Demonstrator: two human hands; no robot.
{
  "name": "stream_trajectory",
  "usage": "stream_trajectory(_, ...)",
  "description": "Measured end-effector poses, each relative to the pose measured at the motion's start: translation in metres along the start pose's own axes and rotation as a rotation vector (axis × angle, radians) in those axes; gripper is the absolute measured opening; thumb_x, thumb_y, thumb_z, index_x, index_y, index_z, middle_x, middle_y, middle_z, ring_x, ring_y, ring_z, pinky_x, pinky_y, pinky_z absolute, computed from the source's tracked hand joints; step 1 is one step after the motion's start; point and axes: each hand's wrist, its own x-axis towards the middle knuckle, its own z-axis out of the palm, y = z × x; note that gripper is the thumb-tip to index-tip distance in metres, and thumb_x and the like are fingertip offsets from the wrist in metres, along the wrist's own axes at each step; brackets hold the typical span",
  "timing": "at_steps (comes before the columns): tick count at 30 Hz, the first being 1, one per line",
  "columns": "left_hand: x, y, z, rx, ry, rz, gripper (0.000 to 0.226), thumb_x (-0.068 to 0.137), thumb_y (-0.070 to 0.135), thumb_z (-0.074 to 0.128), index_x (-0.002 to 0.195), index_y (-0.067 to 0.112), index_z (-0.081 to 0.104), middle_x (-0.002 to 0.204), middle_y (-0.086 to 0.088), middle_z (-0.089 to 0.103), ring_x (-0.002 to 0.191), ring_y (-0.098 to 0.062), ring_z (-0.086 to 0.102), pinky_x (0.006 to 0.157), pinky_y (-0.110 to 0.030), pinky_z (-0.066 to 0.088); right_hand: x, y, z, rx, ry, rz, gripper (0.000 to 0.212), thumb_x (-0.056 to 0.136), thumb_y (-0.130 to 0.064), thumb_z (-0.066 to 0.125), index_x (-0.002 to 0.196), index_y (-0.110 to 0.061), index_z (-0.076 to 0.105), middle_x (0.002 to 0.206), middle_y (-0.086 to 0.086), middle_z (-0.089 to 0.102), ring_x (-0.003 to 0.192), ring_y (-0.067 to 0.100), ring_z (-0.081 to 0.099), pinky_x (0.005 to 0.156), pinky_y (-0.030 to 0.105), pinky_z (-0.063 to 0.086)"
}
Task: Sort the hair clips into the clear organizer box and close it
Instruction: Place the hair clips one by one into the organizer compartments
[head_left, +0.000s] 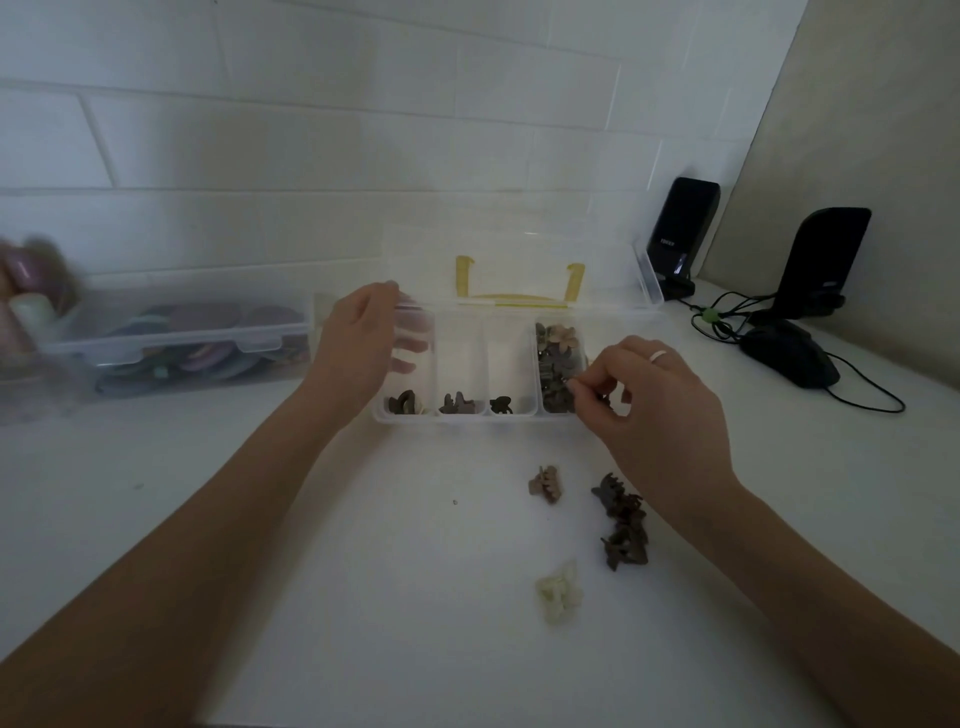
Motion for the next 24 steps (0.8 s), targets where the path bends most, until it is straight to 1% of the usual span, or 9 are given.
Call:
stream_trajectory(3,0.0,0.0,0.0,0.002,-0.008,0.003,0.029,0.096,0.025,0.035,0.091,0.006,0.057,0.076,-0.006,0.064,0.051,-0.011,0.06,0.056,-0.031,0.048,-0.001,0.002,0.002,0.017,0.025,-0.022,0.017,0.081,-0.015,0.066,0.069,-0.018,0.055,0.073,-0.009,0.054,0.067,0.006,0.044,0.048,0.017,0.035)
stream_trajectory(6,-0.001,0.0,0.001,0.016,-0.023,-0.002,0.029,0.096,0.024,0.035,0.091,0.006,0.056,0.076,-0.005,0.064,0.051,-0.011,0.059,0.056,-0.031,0.048,0.0,0.003,0.003,-0.005,0.076,-0.058,0.015,0.082,-0.013,0.067,0.07,-0.015,0.057,0.074,-0.005,0.057,0.068,0.009,0.047,0.047,0.024,0.041)
stream_trajectory(9,0.0,0.0,0.001,0.01,-0.026,-0.01,0.028,0.095,0.024,0.035,0.089,0.008,0.056,0.075,-0.004,0.065,0.051,-0.012,0.059,0.055,-0.031,0.048,0.0,0.004,0.004,-0.023,0.029,-0.069,0.016,0.081,-0.014,0.068,0.069,-0.016,0.057,0.073,-0.006,0.057,0.068,0.007,0.045,0.046,0.021,0.039)
stream_trajectory(11,-0.001,0.0,0.001,0.001,-0.025,-0.018,0.027,0.096,0.024,0.035,0.087,0.009,0.056,0.075,-0.004,0.064,0.051,-0.012,0.059,0.054,-0.03,0.047,0.001,0.004,0.003,-0.005,-0.019,-0.066,0.017,0.081,-0.017,0.068,0.069,-0.017,0.057,0.073,-0.007,0.056,0.067,0.005,0.043,0.047,0.019,0.037)
stream_trajectory(14,-0.002,0.001,0.002,0.0,-0.024,-0.025,0.028,0.096,0.024,0.035,0.088,0.008,0.056,0.076,-0.005,0.064,0.053,-0.014,0.058,0.054,-0.029,0.047,0.001,0.004,0.001,-0.009,-0.051,-0.063,0.013,0.083,-0.022,0.067,0.072,-0.018,0.062,0.073,-0.008,0.058,0.068,0.005,0.045,0.048,0.021,0.04)
stream_trajectory(17,-0.001,0.001,0.001,0.0,-0.022,-0.037,0.028,0.096,0.025,0.035,0.089,0.007,0.056,0.077,-0.005,0.064,0.053,-0.015,0.058,0.055,-0.03,0.047,0.0,0.003,-0.004,-0.012,-0.025,-0.08,0.011,0.087,-0.028,0.063,0.08,-0.022,0.069,0.074,-0.01,0.059,0.07,0.002,0.046,0.048,0.021,0.042)
stream_trajectory(19,-0.001,0.001,0.001,-0.013,-0.026,-0.043,0.028,0.096,0.026,0.036,0.085,0.01,0.056,0.076,-0.005,0.064,0.052,-0.013,0.058,0.055,-0.03,0.047,0.001,0.001,-0.01,0.021,0.019,-0.152,0.019,0.087,-0.034,0.059,0.075,-0.024,0.069,0.065,-0.011,0.056,0.065,0.002,0.045,0.046,0.021,0.041)
stream_trajectory(21,-0.001,0.001,0.001,-0.011,-0.028,-0.042,0.028,0.096,0.026,0.036,0.084,0.011,0.057,0.076,-0.005,0.064,0.05,-0.012,0.059,0.055,-0.03,0.048,0.001,0.0,-0.016,0.081,-0.044,-0.271,0.031,0.086,-0.042,0.054,0.067,-0.023,0.069,0.051,-0.012,0.049,0.05,0.004,0.043,0.044,0.018,0.039)
stream_trajectory(24,-0.002,0.001,0.001,0.002,-0.026,-0.039,0.029,0.096,0.025,0.035,0.085,0.01,0.057,0.075,-0.004,0.065,0.049,-0.01,0.059,0.055,-0.029,0.048,-0.002,-0.004,-0.019,0.105,-0.269,-0.403,0.036,0.081,-0.055,0.051,0.074,-0.027,0.073,0.044,-0.015,0.04,0.038,0.0,0.04,0.048,0.006,0.031)
